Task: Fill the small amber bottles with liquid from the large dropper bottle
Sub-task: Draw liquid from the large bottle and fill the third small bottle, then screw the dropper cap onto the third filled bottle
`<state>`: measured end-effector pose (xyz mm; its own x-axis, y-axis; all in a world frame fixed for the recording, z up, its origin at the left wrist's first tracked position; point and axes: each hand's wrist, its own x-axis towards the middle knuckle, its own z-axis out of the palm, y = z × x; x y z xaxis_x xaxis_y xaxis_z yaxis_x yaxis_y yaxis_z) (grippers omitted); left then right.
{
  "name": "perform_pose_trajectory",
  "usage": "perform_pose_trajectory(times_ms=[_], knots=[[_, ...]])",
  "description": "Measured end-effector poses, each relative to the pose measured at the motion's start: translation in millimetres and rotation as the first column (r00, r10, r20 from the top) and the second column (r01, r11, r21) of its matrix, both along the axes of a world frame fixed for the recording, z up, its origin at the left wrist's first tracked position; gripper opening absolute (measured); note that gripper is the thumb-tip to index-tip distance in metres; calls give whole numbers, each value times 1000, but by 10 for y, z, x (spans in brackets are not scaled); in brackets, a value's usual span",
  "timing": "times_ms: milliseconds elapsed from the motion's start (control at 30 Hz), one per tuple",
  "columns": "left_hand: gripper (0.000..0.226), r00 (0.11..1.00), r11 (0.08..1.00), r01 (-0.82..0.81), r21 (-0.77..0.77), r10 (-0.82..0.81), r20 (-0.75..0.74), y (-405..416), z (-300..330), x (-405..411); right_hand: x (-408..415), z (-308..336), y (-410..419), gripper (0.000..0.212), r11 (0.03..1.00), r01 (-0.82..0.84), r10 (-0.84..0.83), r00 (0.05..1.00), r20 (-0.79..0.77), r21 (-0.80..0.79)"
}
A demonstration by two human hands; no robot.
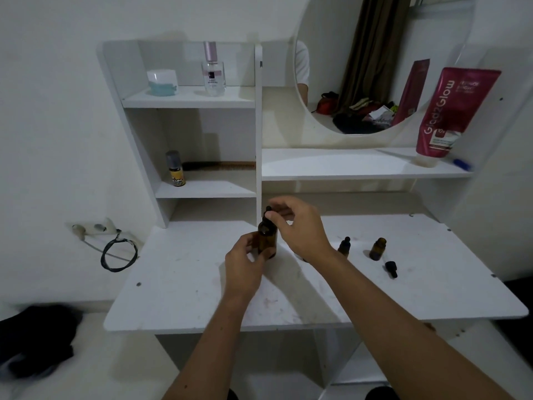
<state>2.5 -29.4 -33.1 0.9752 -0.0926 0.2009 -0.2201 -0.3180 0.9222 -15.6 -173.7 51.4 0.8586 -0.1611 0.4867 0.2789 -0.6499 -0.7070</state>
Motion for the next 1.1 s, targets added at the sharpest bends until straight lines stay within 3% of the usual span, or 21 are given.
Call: perform_pose_trajectory(times_ms=[167, 400, 567, 767, 967, 1100], knots=[[51, 1000, 1000, 8, 9, -8, 2, 8, 22, -25, -268, 4, -167, 30, 998, 66, -66, 995, 70, 0], [75, 999, 999, 36, 12, -36, -25, 77, 22, -116, -906, -44, -709, 23, 973, 224, -230, 964, 131, 58], [73, 999, 998, -47, -47, 46, -23, 68, 2, -329, -1403, -281, -1199, 20, 916, 357, -369, 929, 37, 182], [61, 989, 973, -147, -178, 141, -46, -157, 74, -754, -1697, -739, -1567, 26, 804, 587, -577, 808, -121, 91], [47, 999, 975, 26, -219, -36, -39, -645, 82, -1152, -1622, -890, -1553, 36, 774, 626, -632, 753, -184, -100], [44, 982, 969, 180, -171, -188, -27, -1045, 46, -1353, -1591, -949, -1608, 20, 759, 638, -650, 738, -178, -129]])
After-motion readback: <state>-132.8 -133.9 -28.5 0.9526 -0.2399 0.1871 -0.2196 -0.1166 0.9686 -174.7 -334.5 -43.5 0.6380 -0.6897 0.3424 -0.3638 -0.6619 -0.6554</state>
